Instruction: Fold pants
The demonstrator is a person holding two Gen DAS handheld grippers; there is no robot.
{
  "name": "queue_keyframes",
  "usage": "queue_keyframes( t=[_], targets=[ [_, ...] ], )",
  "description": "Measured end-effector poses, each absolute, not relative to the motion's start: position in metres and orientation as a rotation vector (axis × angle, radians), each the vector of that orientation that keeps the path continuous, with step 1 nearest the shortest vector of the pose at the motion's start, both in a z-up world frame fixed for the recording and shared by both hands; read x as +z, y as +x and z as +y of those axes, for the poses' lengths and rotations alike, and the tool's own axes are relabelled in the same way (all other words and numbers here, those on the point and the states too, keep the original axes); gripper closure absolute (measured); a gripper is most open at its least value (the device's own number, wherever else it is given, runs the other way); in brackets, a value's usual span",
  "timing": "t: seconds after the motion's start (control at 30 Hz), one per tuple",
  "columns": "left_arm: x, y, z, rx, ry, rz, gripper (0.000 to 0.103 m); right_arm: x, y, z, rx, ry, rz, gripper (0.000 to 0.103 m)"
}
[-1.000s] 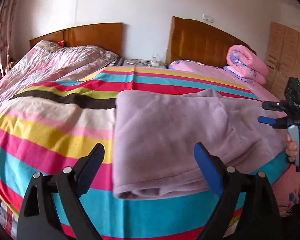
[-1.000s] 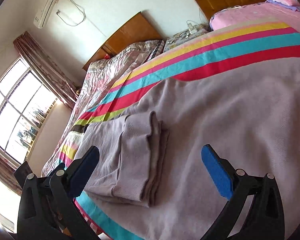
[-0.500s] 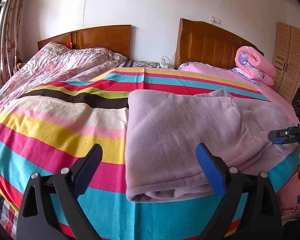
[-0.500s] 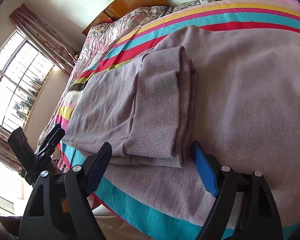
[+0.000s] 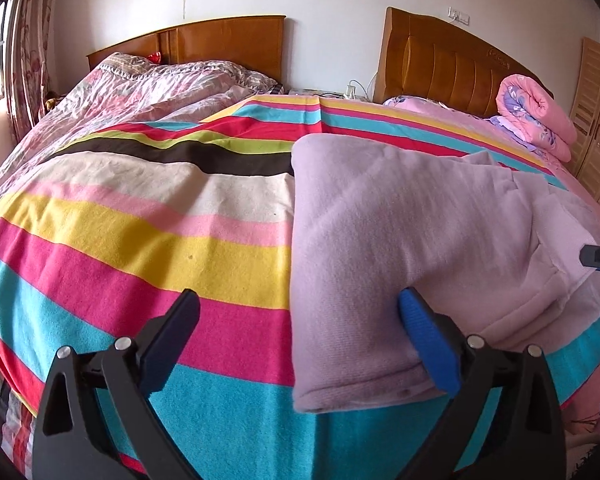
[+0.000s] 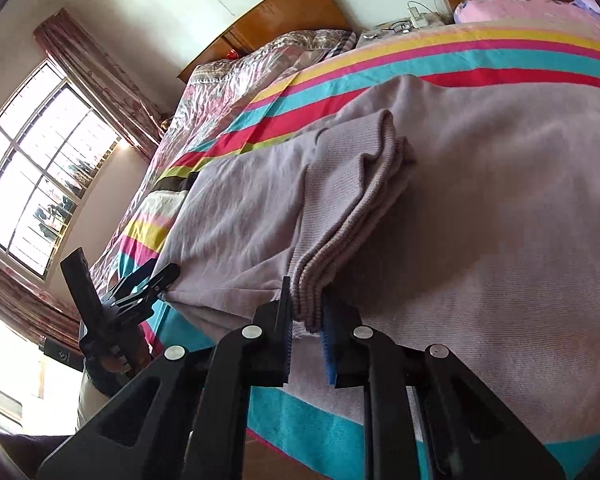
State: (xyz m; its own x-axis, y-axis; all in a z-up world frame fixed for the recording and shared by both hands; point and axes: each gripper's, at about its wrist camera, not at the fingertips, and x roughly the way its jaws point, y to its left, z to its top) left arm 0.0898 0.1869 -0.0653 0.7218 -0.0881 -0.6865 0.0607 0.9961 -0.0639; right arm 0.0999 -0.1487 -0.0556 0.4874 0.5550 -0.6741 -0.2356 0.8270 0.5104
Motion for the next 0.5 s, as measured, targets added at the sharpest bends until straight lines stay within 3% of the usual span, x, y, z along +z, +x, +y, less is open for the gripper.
queue_keyframes(
  t=[0.23, 0.3, 0.33, 0.37, 0.5],
  targets=[
    [-0.039, 0.078, 0.177, -0.082, 0.011, 0.713, 0.004, -0.076, 0.093, -0.169, 0.384, 0.302, 0.998, 0.086],
    [-0.015, 0.074, 0.174, -0.112, 0.001, 0.651, 0.004, -0.066, 0.091, -0.168, 0.325, 0.249, 0.973, 0.071],
    [-0.002, 0.073, 0.171, -0.126, -0.003, 0.618, 0.004, -0.060, 0.089, -0.166, 0.296, 0.214, 0.951, 0.050],
    [0.009, 0.074, 0.166, -0.137, -0.001, 0.587, 0.003, -0.052, 0.089, -0.162, 0.289, 0.173, 0.913, 0.041],
    [0.025, 0.096, 0.134, -0.167, 0.084, 0.559, 0.001, -0.030, 0.088, -0.121, 0.373, 0.004, 0.802, 0.041]
  ],
)
